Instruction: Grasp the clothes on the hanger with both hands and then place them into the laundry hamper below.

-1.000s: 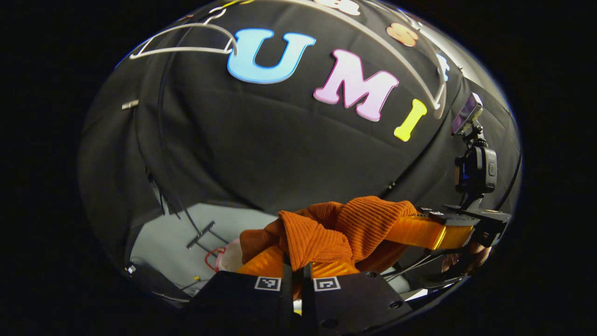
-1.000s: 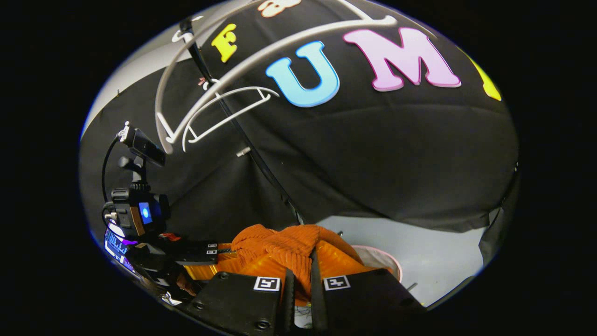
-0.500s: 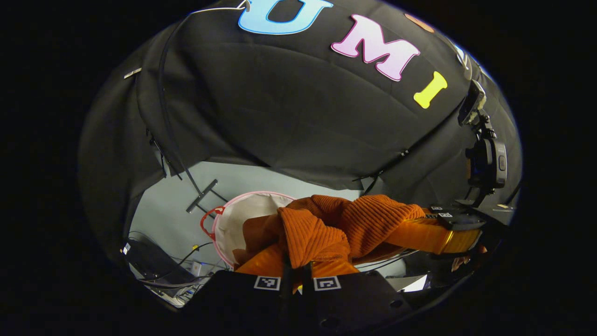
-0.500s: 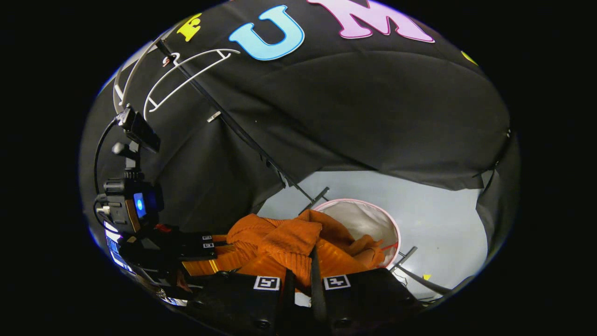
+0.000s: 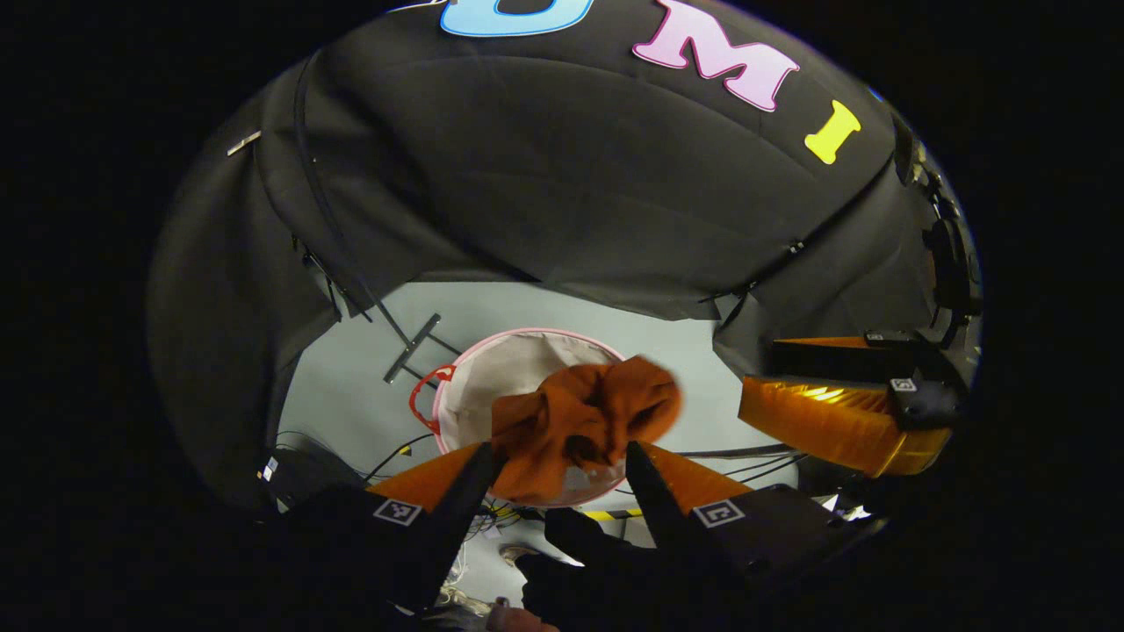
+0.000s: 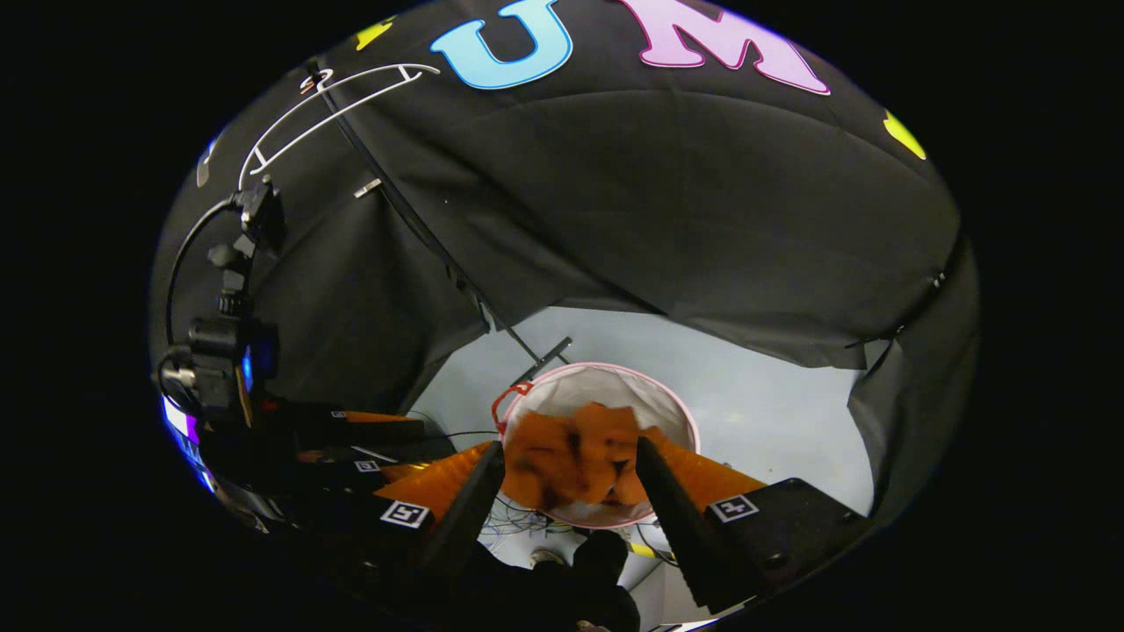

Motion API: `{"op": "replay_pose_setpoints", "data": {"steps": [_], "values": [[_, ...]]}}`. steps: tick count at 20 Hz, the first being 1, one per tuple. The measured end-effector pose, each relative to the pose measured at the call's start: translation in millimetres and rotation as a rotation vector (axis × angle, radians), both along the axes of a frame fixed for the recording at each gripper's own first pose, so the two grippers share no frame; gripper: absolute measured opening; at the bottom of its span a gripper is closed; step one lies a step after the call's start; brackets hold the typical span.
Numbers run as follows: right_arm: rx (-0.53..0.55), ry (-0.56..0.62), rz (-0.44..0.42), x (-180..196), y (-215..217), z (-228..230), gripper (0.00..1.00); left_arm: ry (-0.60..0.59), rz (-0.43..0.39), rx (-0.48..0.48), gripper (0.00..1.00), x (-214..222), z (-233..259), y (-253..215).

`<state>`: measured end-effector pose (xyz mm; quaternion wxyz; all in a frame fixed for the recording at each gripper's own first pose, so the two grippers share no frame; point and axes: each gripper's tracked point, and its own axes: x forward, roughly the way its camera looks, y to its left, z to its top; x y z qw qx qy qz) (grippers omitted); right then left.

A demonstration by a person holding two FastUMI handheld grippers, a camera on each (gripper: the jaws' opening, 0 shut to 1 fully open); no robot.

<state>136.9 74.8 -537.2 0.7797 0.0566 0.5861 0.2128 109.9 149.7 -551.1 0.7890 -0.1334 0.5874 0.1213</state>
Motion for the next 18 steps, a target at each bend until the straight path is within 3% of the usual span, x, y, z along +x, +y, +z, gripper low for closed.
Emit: {"op": "replay_pose_setpoints", "data": {"steps": [7, 10, 18], "values": [[0.004, -0.012, -0.016, -3, -5, 6, 0.99, -0.083, 0.018, -0.030, 0.96, 0, 26, -4], [0.022, -0.027, -0.033, -9, -2, 17, 0.99, -0.122, -0.017, -0.014, 0.96, -6, 43, -6], [0.071, -0.191, -0.054, -33, 22, 96, 0.99, -0.289, -0.052, 0.031, 0.96, -29, 117, -9]]}}
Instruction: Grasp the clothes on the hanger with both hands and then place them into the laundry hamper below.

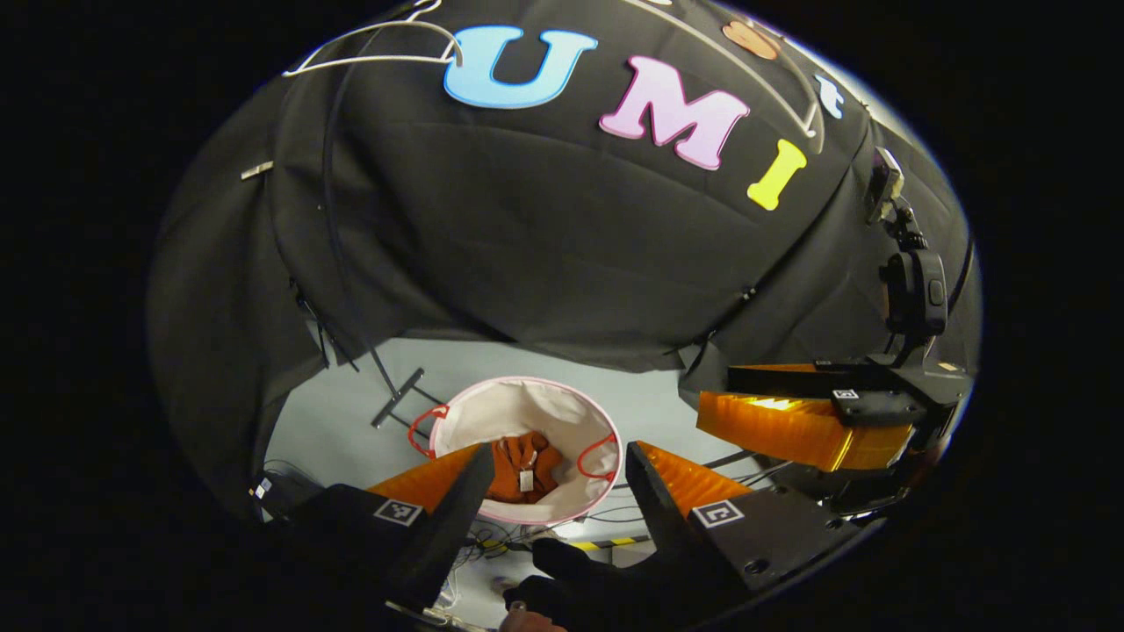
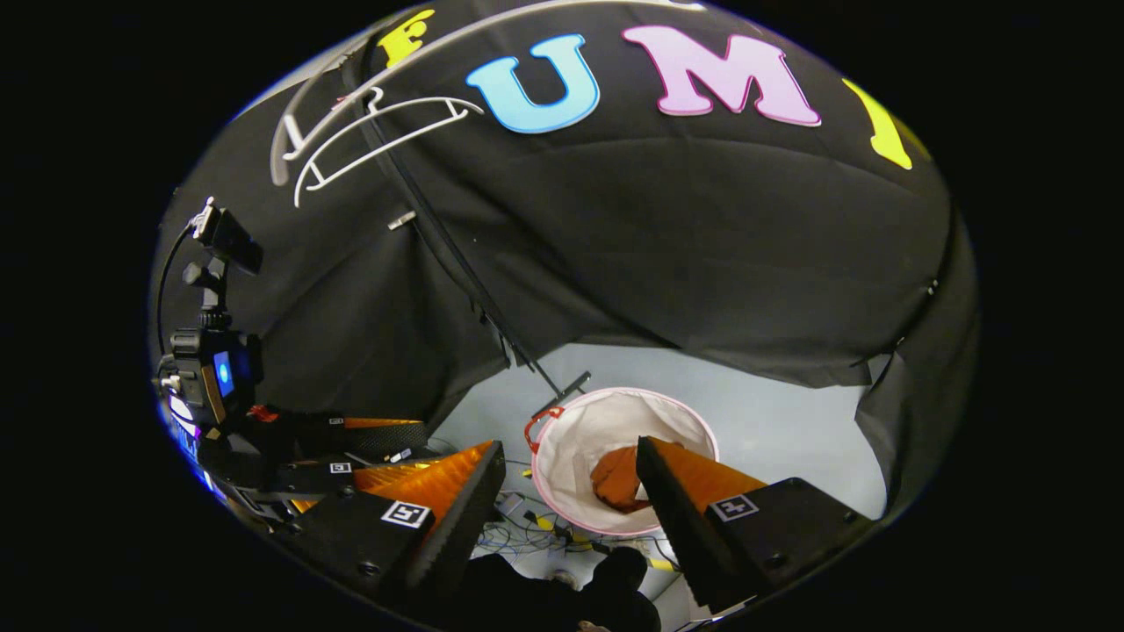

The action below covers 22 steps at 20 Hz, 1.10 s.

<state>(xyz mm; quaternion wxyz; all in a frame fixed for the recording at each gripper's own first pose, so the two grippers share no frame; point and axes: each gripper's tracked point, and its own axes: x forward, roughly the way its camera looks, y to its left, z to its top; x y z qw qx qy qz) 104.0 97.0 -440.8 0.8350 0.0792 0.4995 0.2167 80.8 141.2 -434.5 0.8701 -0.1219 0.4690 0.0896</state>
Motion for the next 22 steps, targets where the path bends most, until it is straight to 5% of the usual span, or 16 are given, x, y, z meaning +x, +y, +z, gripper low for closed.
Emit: {"op": "replay_pose_setpoints", "data": {"steps": [9, 15, 21, 22], "values": [[0.026, -0.344, -0.106, -29, 10, 149, 0.99, -0.345, -0.075, 0.143, 0.95, -44, 160, -5], [0.058, -0.524, -0.177, -70, 9, 232, 1.00, -0.543, -0.103, 0.169, 0.95, -86, 240, -30], [0.045, -0.833, -0.219, -84, -3, 329, 0.92, -0.785, -0.160, 0.198, 0.95, -100, 323, -68], [0.035, -0.863, -0.237, -85, -9, 340, 1.00, -0.809, -0.179, 0.195, 0.95, -98, 329, -74]]}}
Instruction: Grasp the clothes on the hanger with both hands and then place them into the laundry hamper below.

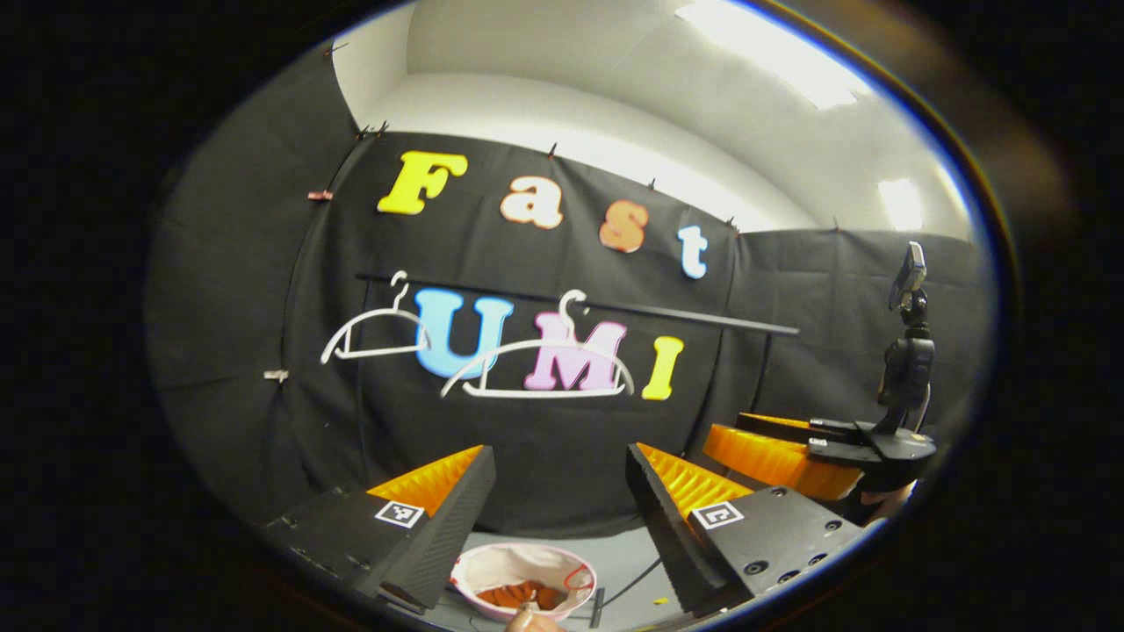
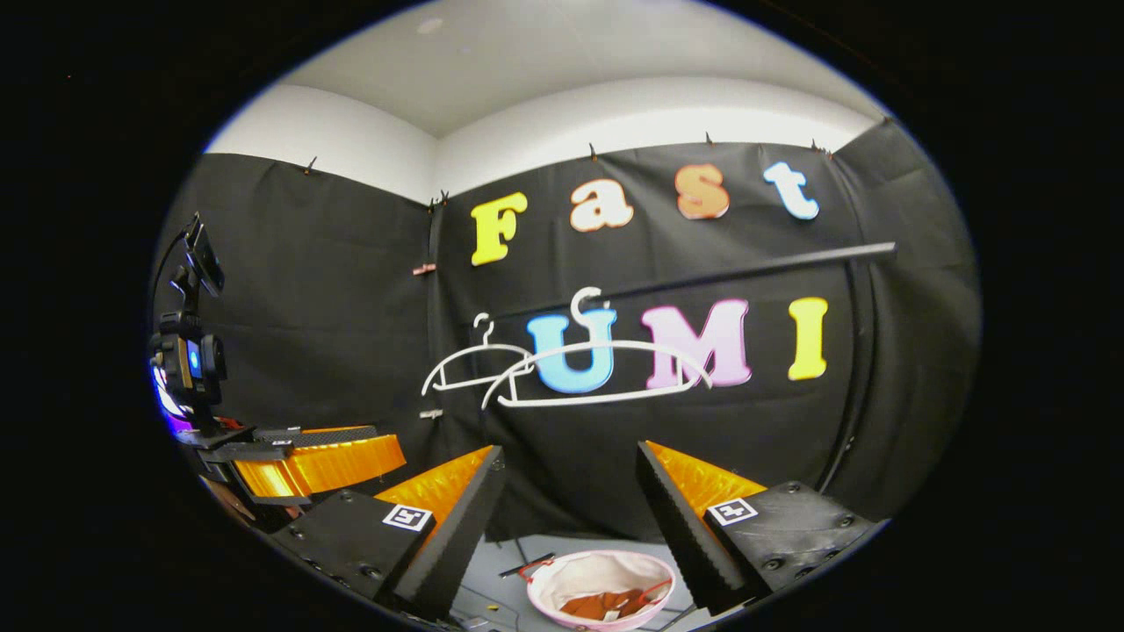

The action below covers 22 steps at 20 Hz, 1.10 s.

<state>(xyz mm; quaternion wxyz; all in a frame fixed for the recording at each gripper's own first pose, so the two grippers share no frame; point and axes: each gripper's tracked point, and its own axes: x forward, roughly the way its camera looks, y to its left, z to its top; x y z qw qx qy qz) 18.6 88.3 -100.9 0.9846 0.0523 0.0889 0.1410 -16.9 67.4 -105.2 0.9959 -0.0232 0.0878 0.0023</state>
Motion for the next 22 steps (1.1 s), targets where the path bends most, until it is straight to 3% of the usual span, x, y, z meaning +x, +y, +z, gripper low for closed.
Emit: {"op": "replay_pose_setpoints", "data": {"steps": [2, 5, 8, 9, 12, 14, 17, 22], "values": [[0.005, -0.039, -0.025, -3, -3, 17, 0.92, -0.033, -0.024, 0.022, 0.99, 2, 12, -6], [0.021, -0.102, -0.017, -1, -8, 42, 1.00, -0.047, -0.021, 0.046, 0.92, 5, 20, -15], [0.039, -0.120, 0.013, 6, -12, 52, 1.00, -0.083, 0.024, 0.077, 0.95, 21, 32, -21], [0.030, -0.124, 0.019, 7, -15, 53, 0.98, -0.078, 0.020, 0.075, 0.92, 27, 30, -26], [0.048, -0.147, 0.024, 9, -24, 61, 0.99, -0.060, -0.005, 0.066, 0.95, 34, 29, -43], [0.073, -0.138, 0.029, 8, -28, 59, 0.98, -0.076, -0.014, 0.068, 0.92, 39, 33, -51], [0.044, -0.126, 0.005, 15, -48, 56, 0.98, -0.096, -0.028, 0.059, 0.95, 45, 36, -64], [0.042, -0.139, -0.025, 13, -62, 64, 1.00, -0.088, -0.029, 0.052, 0.92, 54, 34, -69]]}}
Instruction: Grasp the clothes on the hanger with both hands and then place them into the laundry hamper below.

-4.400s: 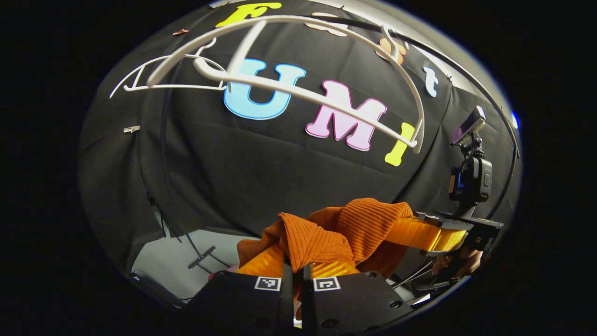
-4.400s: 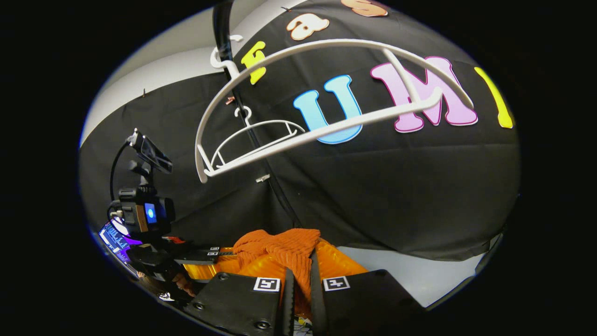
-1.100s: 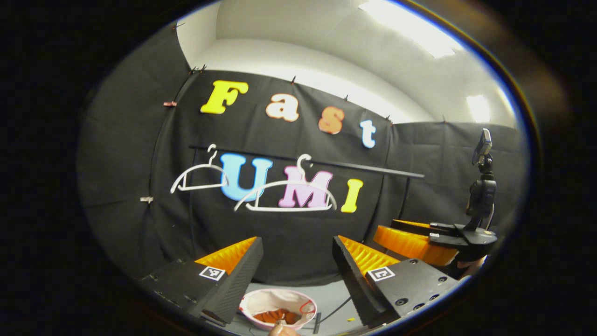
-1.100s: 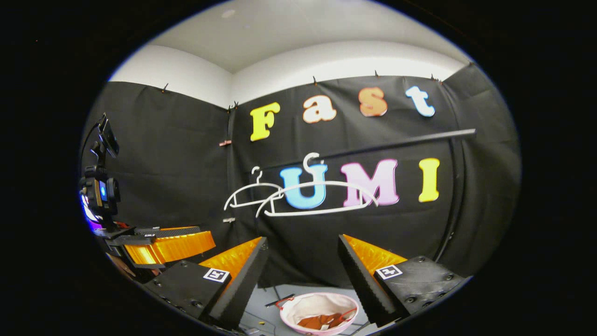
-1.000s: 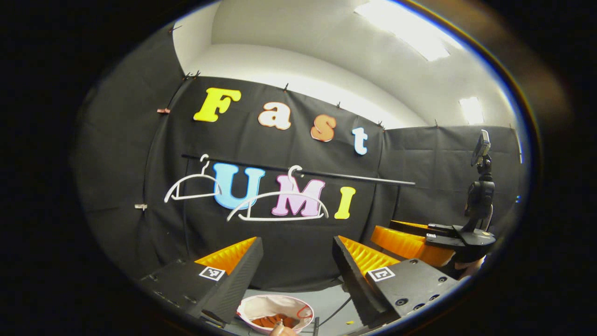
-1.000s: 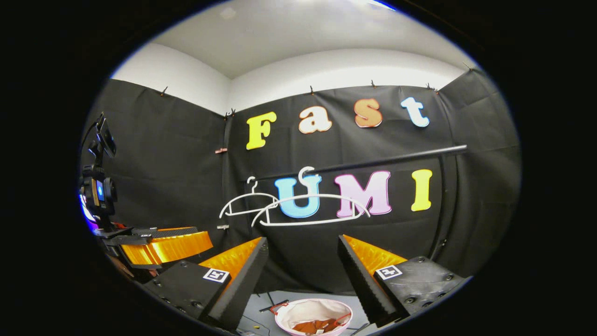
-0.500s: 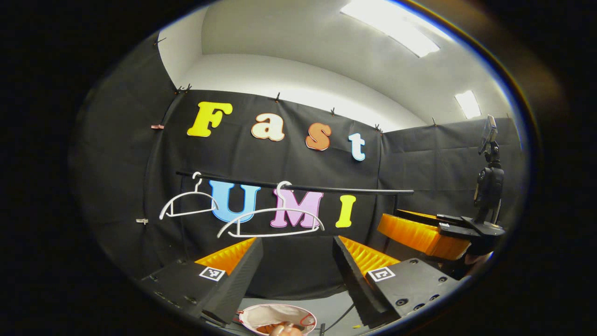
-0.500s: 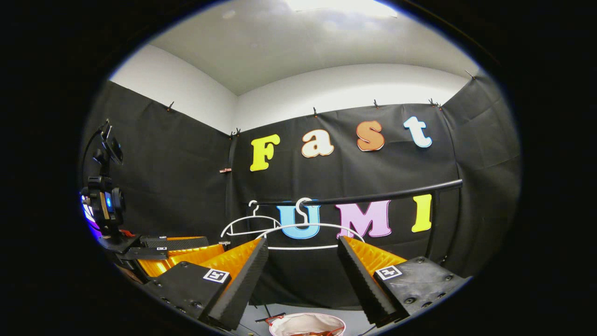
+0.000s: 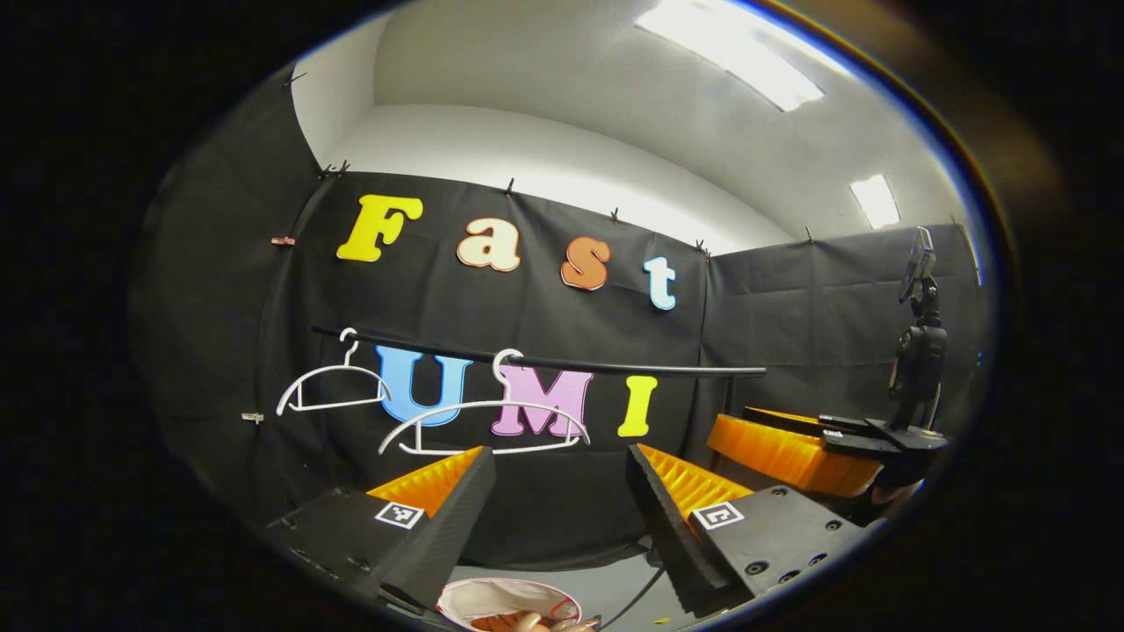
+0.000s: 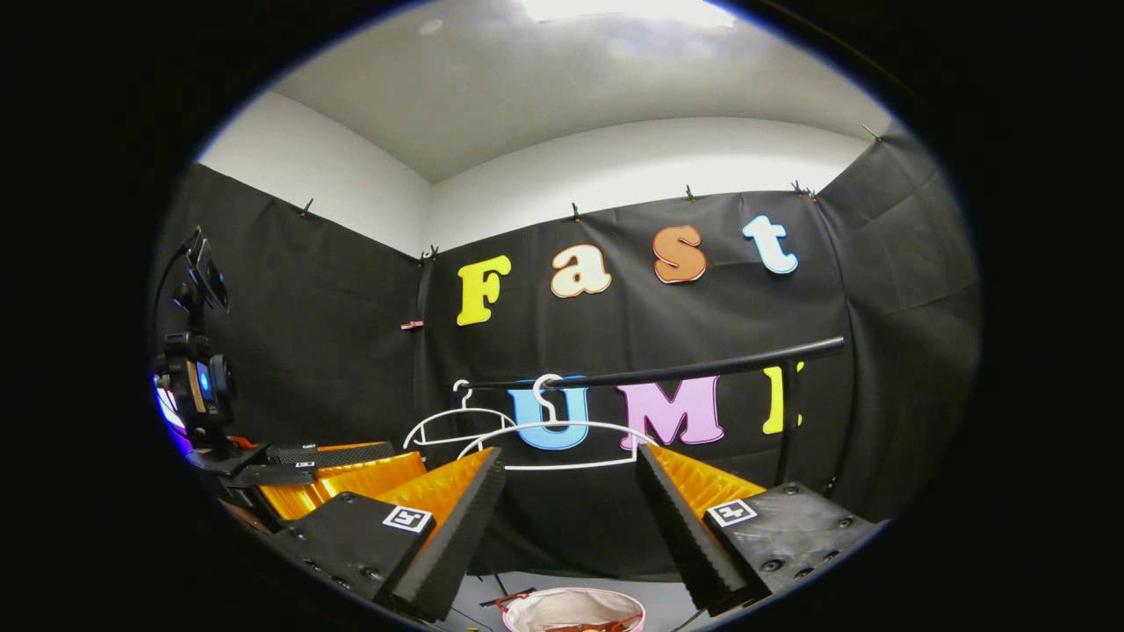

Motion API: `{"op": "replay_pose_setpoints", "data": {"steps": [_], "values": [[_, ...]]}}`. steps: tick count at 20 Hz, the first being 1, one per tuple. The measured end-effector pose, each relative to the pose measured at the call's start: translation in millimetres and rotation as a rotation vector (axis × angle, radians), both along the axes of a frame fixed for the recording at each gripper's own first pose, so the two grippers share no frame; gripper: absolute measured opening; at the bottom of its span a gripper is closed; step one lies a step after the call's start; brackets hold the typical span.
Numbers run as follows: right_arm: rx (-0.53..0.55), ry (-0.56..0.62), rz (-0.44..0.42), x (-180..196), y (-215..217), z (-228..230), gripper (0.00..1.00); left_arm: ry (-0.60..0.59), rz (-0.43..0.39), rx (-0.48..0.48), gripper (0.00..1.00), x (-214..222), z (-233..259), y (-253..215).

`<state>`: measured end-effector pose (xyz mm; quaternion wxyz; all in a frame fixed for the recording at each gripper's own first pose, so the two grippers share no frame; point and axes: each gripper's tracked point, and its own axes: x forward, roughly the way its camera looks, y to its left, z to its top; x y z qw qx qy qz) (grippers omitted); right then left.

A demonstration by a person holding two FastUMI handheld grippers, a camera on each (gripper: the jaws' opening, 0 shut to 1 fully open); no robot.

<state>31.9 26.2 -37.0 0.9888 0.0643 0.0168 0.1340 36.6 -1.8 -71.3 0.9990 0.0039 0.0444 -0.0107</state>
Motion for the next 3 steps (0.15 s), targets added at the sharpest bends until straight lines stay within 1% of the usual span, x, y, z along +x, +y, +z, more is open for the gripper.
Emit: {"op": "replay_pose_setpoints", "data": {"steps": [1, 2, 3], "values": [[-0.003, -0.006, -0.009, -0.3, -4.5, 1.7, 1.00, 0.003, -0.006, -0.002, 0.95, 2.0, 0.1, -2.0], [-0.001, -0.011, -0.016, -1.2, -8.4, 4.1, 0.92, 0.007, -0.008, 0.001, 0.95, 4.4, 0.3, -5.0], [0.004, -0.014, -0.019, -2.2, -11.2, 6.2, 1.00, 0.012, -0.008, 0.007, 0.95, 5.5, 0.1, -6.2]]}}
